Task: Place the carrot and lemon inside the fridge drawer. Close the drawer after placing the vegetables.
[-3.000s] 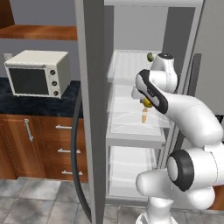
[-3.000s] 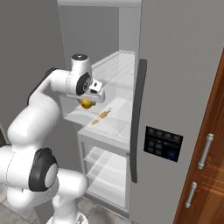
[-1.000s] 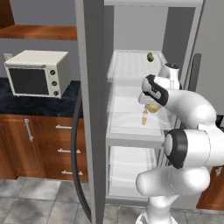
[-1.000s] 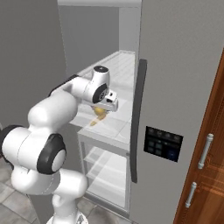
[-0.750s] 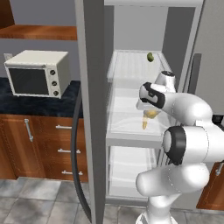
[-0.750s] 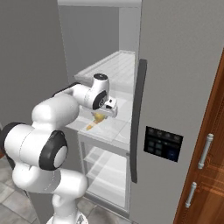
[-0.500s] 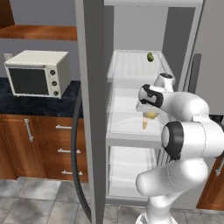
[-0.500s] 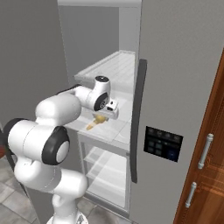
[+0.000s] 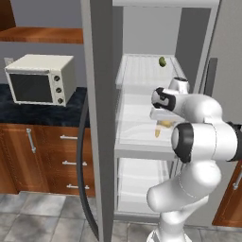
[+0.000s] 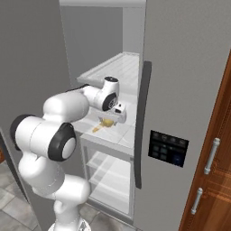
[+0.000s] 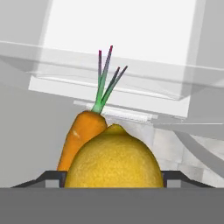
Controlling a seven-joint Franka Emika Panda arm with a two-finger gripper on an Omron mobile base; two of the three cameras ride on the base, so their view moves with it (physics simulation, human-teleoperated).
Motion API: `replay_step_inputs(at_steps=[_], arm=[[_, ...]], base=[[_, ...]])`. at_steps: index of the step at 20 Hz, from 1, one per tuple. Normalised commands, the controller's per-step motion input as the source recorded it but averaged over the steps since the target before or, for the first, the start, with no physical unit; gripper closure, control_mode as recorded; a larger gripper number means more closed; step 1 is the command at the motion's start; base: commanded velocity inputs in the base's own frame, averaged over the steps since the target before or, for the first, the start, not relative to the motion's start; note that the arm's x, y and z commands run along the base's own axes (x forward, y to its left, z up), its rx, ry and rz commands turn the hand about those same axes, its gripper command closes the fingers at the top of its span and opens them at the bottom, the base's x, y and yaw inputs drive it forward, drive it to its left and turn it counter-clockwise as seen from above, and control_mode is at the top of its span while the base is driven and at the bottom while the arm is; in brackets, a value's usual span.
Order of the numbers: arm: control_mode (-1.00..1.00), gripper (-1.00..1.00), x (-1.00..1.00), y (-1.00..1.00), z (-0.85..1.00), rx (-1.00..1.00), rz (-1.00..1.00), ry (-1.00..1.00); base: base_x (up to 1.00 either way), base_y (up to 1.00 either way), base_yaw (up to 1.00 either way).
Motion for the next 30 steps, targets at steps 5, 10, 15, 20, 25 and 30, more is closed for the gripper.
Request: replay_step_inputs(at_steps=[5,10,15,20,25,30], arm=[[-1.0,-1.0,0.0,0.0,0.07,0.0,0.0,0.02],[-1.0,-1.0,0.0,0.29,0.69,0.0,0.0,-0.01],[-1.0,-1.0,-0.04,0.33,0.93,0.0,0.0,-0.09],[-1.0,-1.0,-0.28,0.25,0.8,0.0,0.0,-0.16],[-1.0,-1.0,-0.74,0.16,0.36,0.0,0.0,-0.12],[-1.0,-1.0,-0.7,0.07,0.04,0.0,0.0,-0.02]], base=[[0.0,0.0,0.0],[0.0,0.0,0.0],[0.0,0.0,0.0],[0.0,0.0,0.0],[0.0,0.0,0.0],[0.0,0.0,0.0]])
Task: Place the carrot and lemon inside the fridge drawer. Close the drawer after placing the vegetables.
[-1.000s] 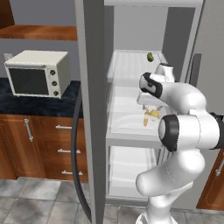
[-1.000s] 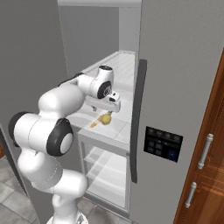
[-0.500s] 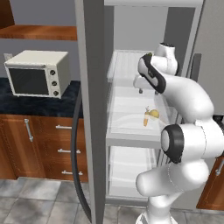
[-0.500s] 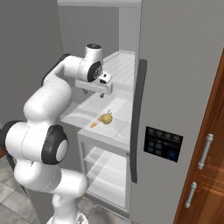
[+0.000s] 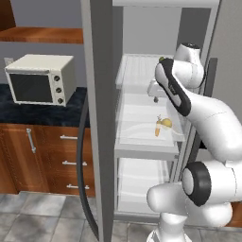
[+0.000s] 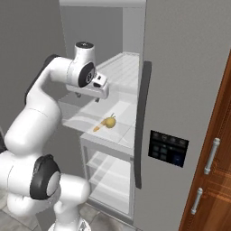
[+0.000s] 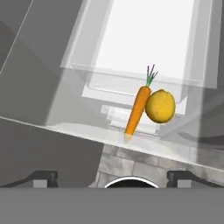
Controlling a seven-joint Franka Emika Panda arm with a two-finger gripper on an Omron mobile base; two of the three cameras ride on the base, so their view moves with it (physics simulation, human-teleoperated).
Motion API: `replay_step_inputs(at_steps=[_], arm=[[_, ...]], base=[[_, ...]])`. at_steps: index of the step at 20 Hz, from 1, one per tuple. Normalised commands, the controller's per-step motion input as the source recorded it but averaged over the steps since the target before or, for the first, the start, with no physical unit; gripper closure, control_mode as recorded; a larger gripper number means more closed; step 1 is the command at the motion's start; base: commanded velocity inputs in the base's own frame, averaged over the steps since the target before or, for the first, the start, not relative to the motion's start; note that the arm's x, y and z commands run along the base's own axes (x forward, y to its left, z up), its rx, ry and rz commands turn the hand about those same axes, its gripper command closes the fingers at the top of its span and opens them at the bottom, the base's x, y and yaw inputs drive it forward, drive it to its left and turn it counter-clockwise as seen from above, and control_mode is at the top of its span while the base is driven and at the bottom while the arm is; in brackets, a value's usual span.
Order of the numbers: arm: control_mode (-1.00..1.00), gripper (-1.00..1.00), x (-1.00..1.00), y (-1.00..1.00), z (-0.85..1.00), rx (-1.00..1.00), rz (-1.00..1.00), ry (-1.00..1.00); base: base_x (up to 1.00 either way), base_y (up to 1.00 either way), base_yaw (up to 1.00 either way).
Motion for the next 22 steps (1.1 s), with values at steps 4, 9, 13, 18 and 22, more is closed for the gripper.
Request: replay_step_inputs(at_steps=[4,9,13,18,22], arm=[[-1.0,-1.0,-0.63,0.13,-0.26,-0.03,0.0,0.0],[-1.0,-1.0,-0.4,0.06,-0.68,-0.06,0.0,0.02],[-1.0,-1.0,-0.07,0.2,-0.81,-0.09,0.0,0.05],[-1.0,-1.0,0.07,0.05,-0.87,-0.06,0.0,0.05],[-1.0,-1.0,0.56,0.0,-0.74,-0.01,0.0,0.0]], base=[[0.0,0.0,0.0],[0.0,0.0,0.0],[0.0,0.0,0.0],[0.0,0.0,0.0],[0.0,0.0,0.0]])
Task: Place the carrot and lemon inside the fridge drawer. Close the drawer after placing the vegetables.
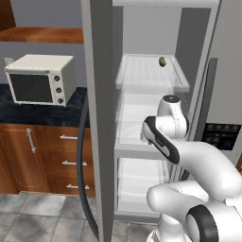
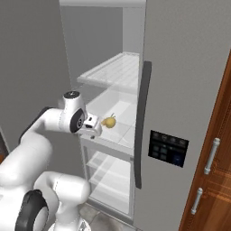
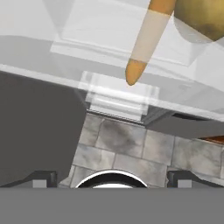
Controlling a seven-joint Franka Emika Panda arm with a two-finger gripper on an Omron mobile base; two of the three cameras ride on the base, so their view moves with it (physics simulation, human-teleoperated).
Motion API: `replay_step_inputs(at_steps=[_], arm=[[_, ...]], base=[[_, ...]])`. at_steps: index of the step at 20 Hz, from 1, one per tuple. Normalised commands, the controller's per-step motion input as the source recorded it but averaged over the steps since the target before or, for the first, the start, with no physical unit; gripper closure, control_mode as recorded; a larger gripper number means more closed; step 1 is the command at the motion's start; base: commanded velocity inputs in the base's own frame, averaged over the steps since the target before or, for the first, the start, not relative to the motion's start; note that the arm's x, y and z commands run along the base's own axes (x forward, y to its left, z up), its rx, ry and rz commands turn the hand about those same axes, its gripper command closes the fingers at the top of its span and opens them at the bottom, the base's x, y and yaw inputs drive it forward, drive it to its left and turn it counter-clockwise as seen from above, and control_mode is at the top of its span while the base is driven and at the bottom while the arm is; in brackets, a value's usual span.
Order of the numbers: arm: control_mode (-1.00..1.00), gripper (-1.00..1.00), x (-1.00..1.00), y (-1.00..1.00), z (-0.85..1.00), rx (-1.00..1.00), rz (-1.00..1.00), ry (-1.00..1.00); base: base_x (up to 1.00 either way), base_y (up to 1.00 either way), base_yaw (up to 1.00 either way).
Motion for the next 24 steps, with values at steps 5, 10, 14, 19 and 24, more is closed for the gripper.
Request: replay_step_inputs(at_steps=[5,10,14,19,24], arm=[[-1.0,-1.0,0.85,0.0,-0.51,0.0,0.0,0.0],[-1.0,-1.0,0.87,-0.02,-0.17,0.0,0.0,0.0],[-1.0,-1.0,0.86,-0.09,0.0,0.01,0.0,0.0],[-1.0,-1.0,0.82,-0.13,0.05,0.0,0.0,0.0],[-1.0,-1.0,0.81,-0.2,0.07,0.0,0.0,0.0]], base=[[0.0,0.0,0.0],[0.0,0.0,0.0],[0.0,0.0,0.0],[0.0,0.0,0.0],[0.0,0.0,0.0]])
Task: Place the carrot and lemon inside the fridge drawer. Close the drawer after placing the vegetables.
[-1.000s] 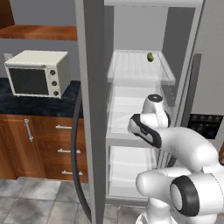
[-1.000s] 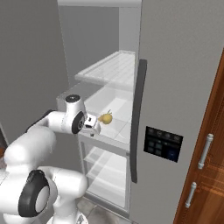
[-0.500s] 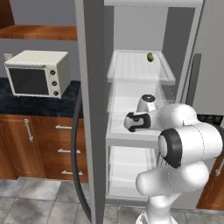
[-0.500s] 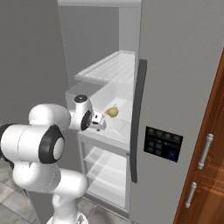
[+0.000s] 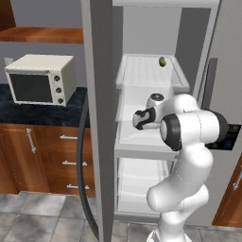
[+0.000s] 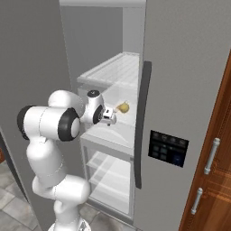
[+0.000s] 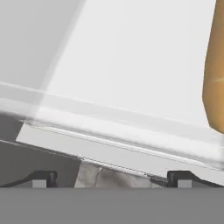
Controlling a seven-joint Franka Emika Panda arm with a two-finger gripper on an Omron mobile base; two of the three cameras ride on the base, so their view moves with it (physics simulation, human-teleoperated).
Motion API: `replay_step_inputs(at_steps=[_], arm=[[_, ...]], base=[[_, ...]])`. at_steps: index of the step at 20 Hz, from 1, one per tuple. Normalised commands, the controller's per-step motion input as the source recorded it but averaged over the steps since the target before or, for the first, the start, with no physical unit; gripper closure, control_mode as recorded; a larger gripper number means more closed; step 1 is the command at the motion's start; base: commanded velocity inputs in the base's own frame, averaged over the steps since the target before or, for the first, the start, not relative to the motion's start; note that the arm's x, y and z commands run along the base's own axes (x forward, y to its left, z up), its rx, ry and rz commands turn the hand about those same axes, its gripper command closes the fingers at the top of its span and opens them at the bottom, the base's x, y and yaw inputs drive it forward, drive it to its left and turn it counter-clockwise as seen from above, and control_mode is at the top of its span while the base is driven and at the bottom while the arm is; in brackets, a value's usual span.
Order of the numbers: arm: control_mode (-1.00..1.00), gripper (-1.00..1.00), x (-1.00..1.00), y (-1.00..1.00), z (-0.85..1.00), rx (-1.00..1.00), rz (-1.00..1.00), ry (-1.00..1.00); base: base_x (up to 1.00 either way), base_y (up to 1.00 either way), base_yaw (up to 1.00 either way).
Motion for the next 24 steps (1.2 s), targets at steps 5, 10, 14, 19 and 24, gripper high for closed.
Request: replay_step_inputs(at_steps=[5,10,14,19,24], arm=[[-1.0,-1.0,0.81,-0.17,0.21,0.0,0.0,0.0],[-1.0,-1.0,0.84,-0.13,0.16,0.0,0.0,0.0],[-1.0,-1.0,0.53,-0.19,0.17,0.0,0.0,-0.03],[-1.0,-1.0,-0.81,-0.21,0.19,0.0,0.0,-0.36],[-1.0,-1.0,-1.0,-0.1,0.22,0.01,0.0,-0.48]], base=[[0.0,0.0,0.0],[0.0,0.0,0.0],[0.0,0.0,0.0],[0.0,0.0,0.0],[0.0,0.0,0.0]])
